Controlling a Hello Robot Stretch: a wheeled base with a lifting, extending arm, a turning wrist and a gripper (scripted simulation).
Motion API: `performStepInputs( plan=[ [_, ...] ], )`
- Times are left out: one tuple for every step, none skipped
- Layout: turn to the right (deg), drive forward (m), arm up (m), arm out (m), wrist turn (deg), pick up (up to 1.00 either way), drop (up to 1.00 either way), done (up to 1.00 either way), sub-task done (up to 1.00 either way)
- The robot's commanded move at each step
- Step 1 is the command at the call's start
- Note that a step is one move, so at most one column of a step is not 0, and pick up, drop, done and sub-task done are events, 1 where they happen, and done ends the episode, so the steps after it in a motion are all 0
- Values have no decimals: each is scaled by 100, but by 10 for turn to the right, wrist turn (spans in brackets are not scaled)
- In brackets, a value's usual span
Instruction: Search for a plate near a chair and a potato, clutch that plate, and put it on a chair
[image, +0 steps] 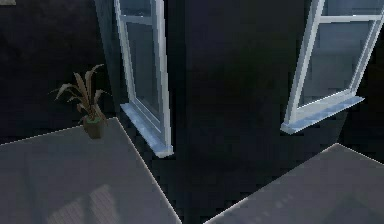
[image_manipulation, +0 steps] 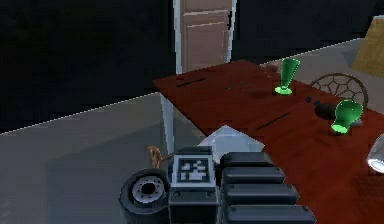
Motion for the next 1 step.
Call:
performStepInputs(
  plan=[
    [120,0,0,0,0,0,0,0,0]
  ],
)
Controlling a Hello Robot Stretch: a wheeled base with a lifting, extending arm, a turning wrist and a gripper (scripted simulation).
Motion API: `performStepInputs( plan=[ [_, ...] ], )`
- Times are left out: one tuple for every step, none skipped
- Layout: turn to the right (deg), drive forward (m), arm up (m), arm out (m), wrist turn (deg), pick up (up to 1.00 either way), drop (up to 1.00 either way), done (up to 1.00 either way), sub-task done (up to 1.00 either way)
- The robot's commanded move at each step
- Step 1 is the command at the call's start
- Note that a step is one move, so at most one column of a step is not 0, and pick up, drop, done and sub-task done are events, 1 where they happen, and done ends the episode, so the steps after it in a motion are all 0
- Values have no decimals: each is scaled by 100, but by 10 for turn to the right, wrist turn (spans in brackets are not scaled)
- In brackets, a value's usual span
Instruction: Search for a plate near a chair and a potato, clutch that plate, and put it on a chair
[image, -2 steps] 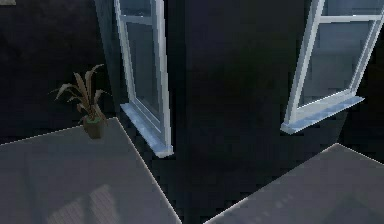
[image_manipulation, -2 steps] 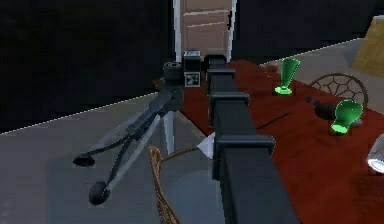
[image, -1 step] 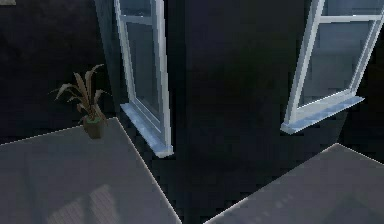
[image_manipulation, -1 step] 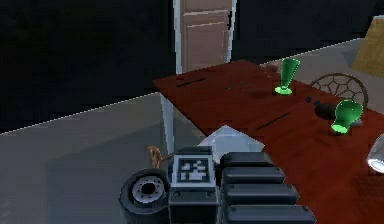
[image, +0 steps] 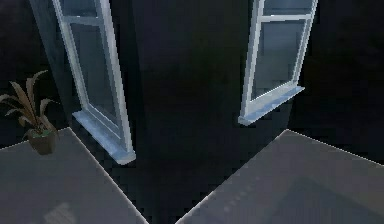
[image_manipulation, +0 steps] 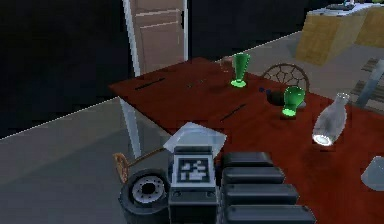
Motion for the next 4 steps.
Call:
performStepInputs(
  plan=[
    [0,0,0,28,0,0,0,0,0],
    [0,0,0,0,450,0,0,0,0],
    [0,0,0,0,450,0,0,0,0],
    [0,0,0,0,450,0,0,0,0]
  ],
)
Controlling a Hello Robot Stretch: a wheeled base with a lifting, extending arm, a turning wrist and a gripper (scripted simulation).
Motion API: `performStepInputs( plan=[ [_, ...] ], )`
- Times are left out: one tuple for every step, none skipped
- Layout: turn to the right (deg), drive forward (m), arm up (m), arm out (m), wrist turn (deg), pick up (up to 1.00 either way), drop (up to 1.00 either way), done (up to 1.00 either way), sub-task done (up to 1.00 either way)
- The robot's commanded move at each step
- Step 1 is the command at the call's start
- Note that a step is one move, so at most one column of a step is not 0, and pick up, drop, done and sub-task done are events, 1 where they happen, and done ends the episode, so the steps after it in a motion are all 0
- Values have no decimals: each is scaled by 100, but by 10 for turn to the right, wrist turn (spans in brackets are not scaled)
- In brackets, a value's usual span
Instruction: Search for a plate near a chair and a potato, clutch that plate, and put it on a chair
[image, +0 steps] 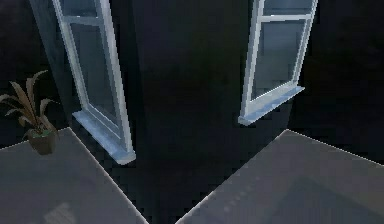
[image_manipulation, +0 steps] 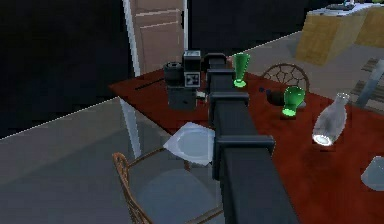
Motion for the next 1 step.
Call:
performStepInputs(
  plan=[
    [0,0,0,0,150,0,0,0,0]
  ],
)
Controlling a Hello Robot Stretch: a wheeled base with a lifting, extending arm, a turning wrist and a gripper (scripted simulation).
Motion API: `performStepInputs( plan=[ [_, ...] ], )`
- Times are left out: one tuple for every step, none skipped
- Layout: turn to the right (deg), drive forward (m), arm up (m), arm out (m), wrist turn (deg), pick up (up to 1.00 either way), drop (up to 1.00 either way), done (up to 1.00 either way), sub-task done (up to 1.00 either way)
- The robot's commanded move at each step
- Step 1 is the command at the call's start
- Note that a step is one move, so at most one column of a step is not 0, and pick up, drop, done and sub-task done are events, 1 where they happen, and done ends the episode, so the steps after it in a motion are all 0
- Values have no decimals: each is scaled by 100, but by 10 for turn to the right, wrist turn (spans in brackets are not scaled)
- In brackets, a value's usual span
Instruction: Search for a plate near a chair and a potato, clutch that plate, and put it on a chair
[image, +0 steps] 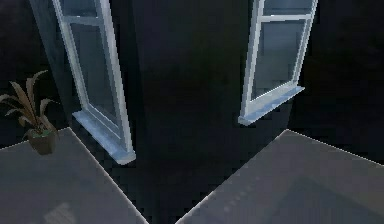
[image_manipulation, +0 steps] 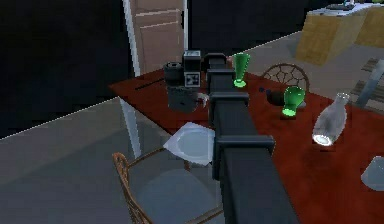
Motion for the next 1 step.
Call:
performStepInputs(
  plan=[
    [0,0,-30,0,0,0,0,0,0]
  ],
)
